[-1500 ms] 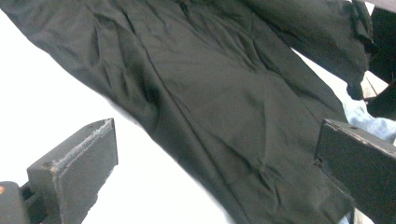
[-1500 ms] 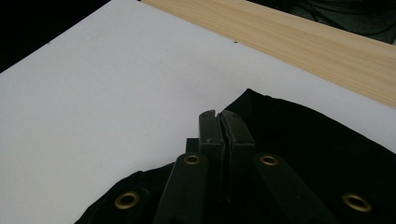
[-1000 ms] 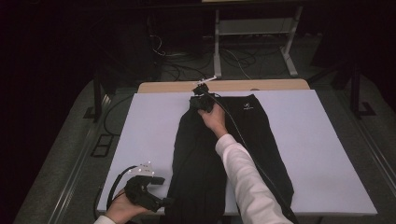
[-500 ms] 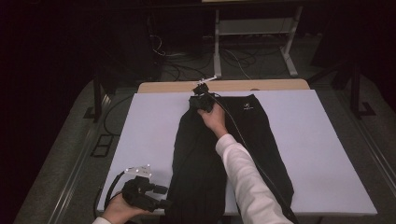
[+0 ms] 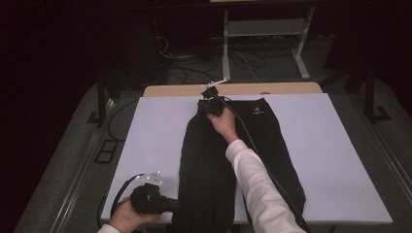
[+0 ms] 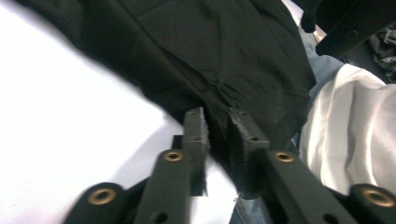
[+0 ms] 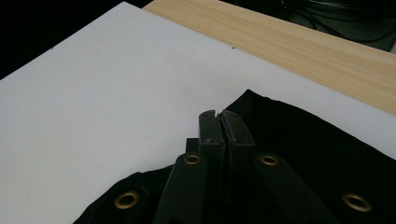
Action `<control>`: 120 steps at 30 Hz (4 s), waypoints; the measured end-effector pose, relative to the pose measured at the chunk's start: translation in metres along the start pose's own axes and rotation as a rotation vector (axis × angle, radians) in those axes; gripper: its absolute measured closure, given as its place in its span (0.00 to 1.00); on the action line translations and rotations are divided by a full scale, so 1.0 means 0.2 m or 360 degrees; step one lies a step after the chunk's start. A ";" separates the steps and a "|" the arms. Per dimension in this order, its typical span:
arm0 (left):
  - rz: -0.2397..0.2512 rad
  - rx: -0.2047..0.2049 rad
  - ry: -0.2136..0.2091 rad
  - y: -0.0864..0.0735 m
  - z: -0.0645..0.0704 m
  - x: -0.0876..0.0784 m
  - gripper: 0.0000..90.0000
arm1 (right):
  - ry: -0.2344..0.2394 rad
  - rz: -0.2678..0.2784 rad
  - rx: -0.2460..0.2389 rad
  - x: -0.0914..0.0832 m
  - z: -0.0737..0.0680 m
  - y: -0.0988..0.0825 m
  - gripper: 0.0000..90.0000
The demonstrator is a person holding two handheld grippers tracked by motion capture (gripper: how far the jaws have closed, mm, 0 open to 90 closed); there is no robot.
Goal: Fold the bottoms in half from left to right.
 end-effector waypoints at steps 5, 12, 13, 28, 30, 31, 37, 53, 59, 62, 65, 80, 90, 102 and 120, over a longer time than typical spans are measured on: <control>-0.0007 -0.0001 0.0014 0.01 0.00 0.00 0.99 | 0.0000 0.0010 -0.0004 -0.01 0.00 0.00 0.96; 0.0076 0.0047 0.0039 0.04 0.01 -0.05 0.99 | -0.0008 0.0021 -0.0013 -0.04 0.01 0.01 0.96; 0.0083 0.0054 0.0038 0.04 0.01 -0.06 0.99 | -0.0012 0.0022 -0.0016 -0.04 0.02 0.02 0.96; 0.0212 0.0163 -0.0025 0.17 0.12 -0.13 0.99 | -0.0053 0.0075 0.0003 -0.14 0.09 0.06 0.96; 0.0213 0.0182 -0.0040 0.18 0.14 -0.13 0.99 | -0.0057 0.0085 0.0012 -0.16 0.10 0.07 0.96; 0.0209 0.0192 -0.0052 0.19 0.15 -0.12 0.99 | -0.0057 0.0090 0.0014 -0.17 0.11 0.07 0.96; 0.0210 0.0254 -0.0100 0.23 0.22 -0.10 0.99 | -0.0069 0.0109 0.0030 -0.21 0.14 0.09 0.96; 0.0226 0.0409 -0.0205 0.38 0.35 -0.05 0.99 | -0.0081 0.0140 0.0065 -0.33 0.23 0.10 0.96; 0.0226 0.0440 -0.0221 0.42 0.38 -0.04 0.99 | -0.0084 0.0147 0.0061 -0.37 0.25 0.11 0.96; 0.0226 0.0458 -0.0236 0.44 0.40 -0.03 0.99 | -0.0088 0.0154 0.0054 -0.39 0.25 0.11 0.96; 0.0231 0.0466 -0.0252 0.47 0.41 -0.02 0.99 | -0.0092 0.0157 0.0051 -0.41 0.26 0.11 0.96; 0.0196 0.0541 -0.0303 0.62 0.50 0.06 0.99 | -0.0104 0.0187 0.0079 -0.51 0.34 0.06 0.96; 0.0165 0.0579 -0.0343 0.71 0.55 0.14 0.99 | -0.0114 0.0200 0.0121 -0.57 0.42 0.01 0.96; 0.0135 0.0575 -0.0368 0.78 0.59 0.23 0.99 | -0.0127 0.0187 0.0143 -0.61 0.51 -0.05 0.96; 0.0099 0.0534 -0.0408 0.91 0.65 0.46 0.99 | -0.0127 0.0174 0.0193 -0.70 0.71 -0.17 0.96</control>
Point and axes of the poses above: each handheld gripper's, and its own axes: x roughly forward along the jaws, y roughly out of its top, z roughly to its right, the point moved 2 cm from there along x, roughly forward along the jaws, and after that the axes turned 6 degrees about -z, right-handed, at the moved point
